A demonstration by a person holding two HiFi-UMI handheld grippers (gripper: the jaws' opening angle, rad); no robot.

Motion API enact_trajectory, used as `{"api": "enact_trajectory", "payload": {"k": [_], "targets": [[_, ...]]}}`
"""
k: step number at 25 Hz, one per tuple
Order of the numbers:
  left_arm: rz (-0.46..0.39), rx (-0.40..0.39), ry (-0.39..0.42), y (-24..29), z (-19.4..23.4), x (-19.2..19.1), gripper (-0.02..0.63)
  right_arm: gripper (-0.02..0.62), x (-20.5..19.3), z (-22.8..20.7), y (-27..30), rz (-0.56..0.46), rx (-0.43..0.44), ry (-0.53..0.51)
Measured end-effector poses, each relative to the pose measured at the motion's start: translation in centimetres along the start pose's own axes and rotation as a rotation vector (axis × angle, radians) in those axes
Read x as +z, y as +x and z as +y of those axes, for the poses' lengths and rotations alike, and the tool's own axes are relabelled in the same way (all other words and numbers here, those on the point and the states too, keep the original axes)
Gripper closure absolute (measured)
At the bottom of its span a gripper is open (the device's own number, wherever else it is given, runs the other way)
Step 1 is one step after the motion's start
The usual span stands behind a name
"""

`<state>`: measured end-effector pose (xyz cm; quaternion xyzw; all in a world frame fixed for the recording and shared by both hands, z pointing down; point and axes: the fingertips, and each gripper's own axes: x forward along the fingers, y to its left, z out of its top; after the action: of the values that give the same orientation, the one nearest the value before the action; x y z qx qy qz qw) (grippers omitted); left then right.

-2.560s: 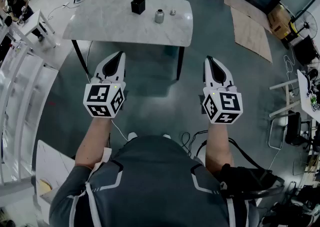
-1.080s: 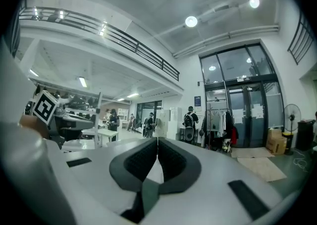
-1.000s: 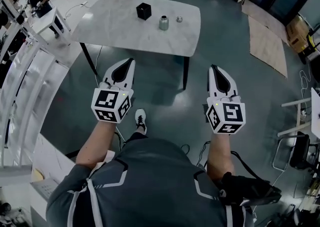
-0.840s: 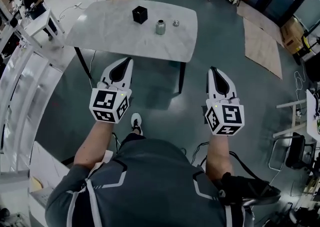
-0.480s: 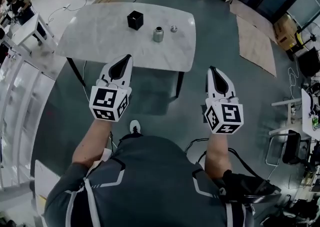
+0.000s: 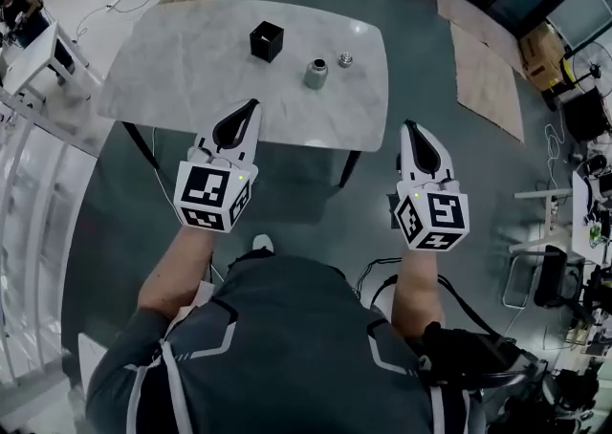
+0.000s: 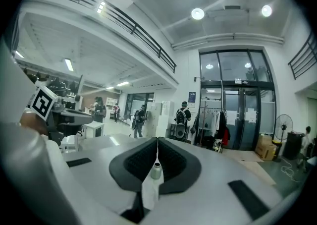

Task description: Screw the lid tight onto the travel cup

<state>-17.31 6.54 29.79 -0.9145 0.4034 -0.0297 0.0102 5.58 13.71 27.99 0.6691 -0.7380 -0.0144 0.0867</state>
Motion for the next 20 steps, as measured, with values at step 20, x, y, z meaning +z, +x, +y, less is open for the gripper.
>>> {"api": "enact_trajectory", "payload": {"k": [20], "targets": [[0.038,0.039,-0.018,12.2,3.3,-1.6,0.597,0.568,-1.0,-8.2,13.2,0.018,0.062,0.016]]}}
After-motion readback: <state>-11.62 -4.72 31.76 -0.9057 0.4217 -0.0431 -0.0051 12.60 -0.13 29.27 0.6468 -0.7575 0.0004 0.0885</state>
